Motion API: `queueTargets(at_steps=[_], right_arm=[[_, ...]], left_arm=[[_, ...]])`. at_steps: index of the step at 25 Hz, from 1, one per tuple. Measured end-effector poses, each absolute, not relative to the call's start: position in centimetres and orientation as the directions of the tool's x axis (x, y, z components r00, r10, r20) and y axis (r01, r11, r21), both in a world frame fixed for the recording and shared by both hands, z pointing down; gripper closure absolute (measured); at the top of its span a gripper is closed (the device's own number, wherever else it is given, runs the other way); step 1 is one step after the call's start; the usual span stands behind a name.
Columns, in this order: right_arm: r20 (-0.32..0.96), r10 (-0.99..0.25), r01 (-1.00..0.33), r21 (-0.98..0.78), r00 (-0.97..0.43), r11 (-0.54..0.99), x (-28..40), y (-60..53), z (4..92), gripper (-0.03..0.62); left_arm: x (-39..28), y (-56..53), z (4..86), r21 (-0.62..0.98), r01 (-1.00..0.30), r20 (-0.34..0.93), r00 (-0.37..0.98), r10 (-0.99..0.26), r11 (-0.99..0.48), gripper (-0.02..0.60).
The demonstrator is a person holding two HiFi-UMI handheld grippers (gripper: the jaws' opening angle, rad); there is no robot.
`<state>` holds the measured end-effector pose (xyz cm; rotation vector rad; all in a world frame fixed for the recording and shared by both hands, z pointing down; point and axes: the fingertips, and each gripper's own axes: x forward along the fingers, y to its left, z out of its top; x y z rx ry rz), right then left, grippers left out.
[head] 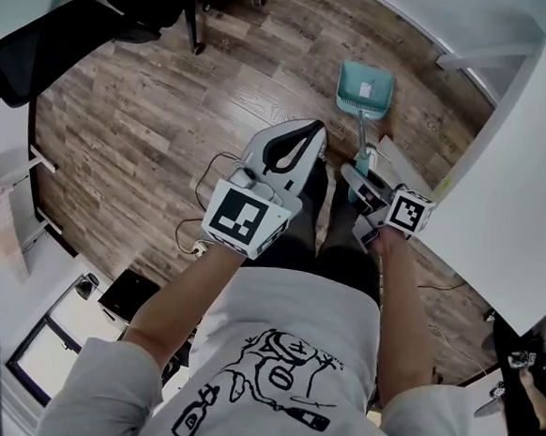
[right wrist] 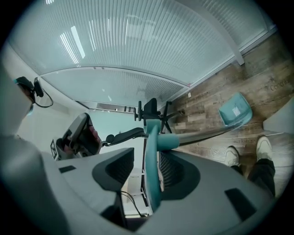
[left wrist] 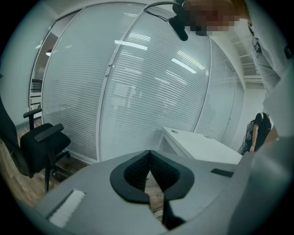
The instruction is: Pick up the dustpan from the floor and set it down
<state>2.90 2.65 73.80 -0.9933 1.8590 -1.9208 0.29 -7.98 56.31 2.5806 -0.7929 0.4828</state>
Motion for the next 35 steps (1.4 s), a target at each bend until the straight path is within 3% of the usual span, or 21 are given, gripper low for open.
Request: queueTargets(at_steps=[4,14,20,25,35], right_arm=[[0.295,-0.616,-0.266,-0.954,-0.731,-0.14,2.6,3.6,73.5,0.413],[0.542,-0.487,-0.476,-0.839,-0.685,-0.266,4.0,6.6,76.4,0.358],[0.54,-0.483,-0.442,-0.841,-0.689,-0.311,4.5,6.7,76.3,0.336],[0.607,-0.441,-0.502,-0.795,-0.661,-0.34,4.5,7.2,77.2,0.299],[0.76,-0.315,-0.668,-0.649,-0.568,-0.364,5.5,10.0,79.6,0.289]], left_arm=[[0.6,-7.3,55.7,0.266,-0.587,0.424,0.784,-0.454,-0.765,0.586],[0.6,-7.1,54.9,0.259,-0.578,0.416,0.79,-0.451,-0.774,0.586],[0.8,-6.7,54.0,0.251,-0.579,0.408,0.79,-0.458,-0.776,0.586],[0.6,-6.6,53.8,0.246,-0.578,0.407,0.79,-0.459,-0.778,0.586],[0.6,-6.2,54.1,0.247,-0.572,0.411,0.793,-0.45,-0.782,0.586]])
